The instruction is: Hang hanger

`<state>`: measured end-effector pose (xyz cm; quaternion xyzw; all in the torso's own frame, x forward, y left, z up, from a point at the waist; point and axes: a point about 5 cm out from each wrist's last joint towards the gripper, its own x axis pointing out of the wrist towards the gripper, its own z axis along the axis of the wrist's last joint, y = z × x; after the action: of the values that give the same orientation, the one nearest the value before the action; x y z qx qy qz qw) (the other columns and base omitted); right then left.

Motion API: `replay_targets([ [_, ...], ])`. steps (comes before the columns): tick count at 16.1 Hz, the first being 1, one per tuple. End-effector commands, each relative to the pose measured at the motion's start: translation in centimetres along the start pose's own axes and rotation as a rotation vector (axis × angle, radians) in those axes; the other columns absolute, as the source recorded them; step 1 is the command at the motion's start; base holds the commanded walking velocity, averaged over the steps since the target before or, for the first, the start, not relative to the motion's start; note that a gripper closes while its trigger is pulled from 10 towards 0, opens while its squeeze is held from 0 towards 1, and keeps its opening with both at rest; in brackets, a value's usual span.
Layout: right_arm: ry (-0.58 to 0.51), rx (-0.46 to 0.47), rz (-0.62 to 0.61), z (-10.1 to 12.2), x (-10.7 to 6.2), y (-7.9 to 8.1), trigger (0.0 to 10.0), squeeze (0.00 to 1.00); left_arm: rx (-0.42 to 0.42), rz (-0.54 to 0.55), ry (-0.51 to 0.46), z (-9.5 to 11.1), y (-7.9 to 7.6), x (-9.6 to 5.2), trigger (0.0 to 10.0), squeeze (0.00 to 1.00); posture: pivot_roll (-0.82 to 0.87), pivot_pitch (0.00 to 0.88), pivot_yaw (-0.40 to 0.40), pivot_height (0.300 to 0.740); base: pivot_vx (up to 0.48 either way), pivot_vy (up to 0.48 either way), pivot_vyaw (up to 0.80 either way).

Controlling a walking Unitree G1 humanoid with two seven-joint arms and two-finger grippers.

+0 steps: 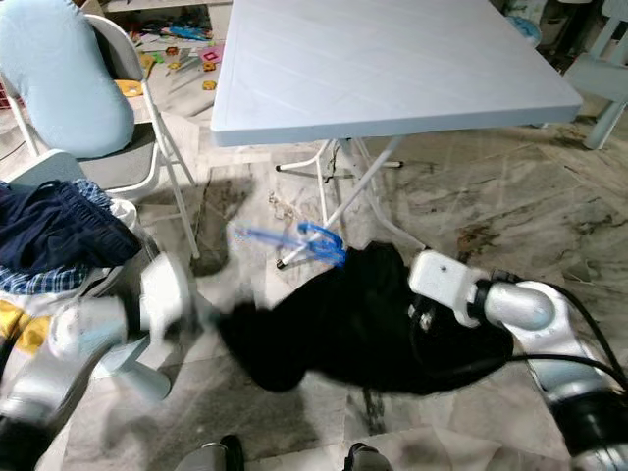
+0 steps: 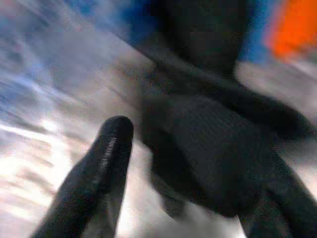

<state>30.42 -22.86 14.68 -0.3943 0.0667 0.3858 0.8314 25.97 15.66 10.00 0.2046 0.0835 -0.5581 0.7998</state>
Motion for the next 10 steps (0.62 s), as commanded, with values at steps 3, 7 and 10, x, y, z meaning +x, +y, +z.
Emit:
replay_targets([
  [3, -0.028, -0.023, -0.22, 1.0, 0.3, -2.6, 10.0, 0.0, -0.048, -0.139, 0.104, -2.0, -3.2, 0.8, 10.0, 1.0, -0.07, 0.168, 0.054, 0.74, 0.0, 0.0, 0.0],
  [7, -0.082, 0.054, -0.458, 1.9, 0.2, -5.3, 10.0, 0.0, 0.025, 0.248, 0.265, -5.2, 0.0, 0.6, 10.0, 1.0, -0.07, 0.169, 0.052, 0.74, 0.0, 0.0, 0.0],
  [10, -0.093, -0.003, -0.359, 2.2, 0.6, -4.2, 10.0, 0.0, 0.098, 0.406, 0.079, -2.4, 2.2, 0.5, 10.0, 1.0, -0.06, 0.169, 0.051, 0.74, 0.0, 0.0, 0.0],
])
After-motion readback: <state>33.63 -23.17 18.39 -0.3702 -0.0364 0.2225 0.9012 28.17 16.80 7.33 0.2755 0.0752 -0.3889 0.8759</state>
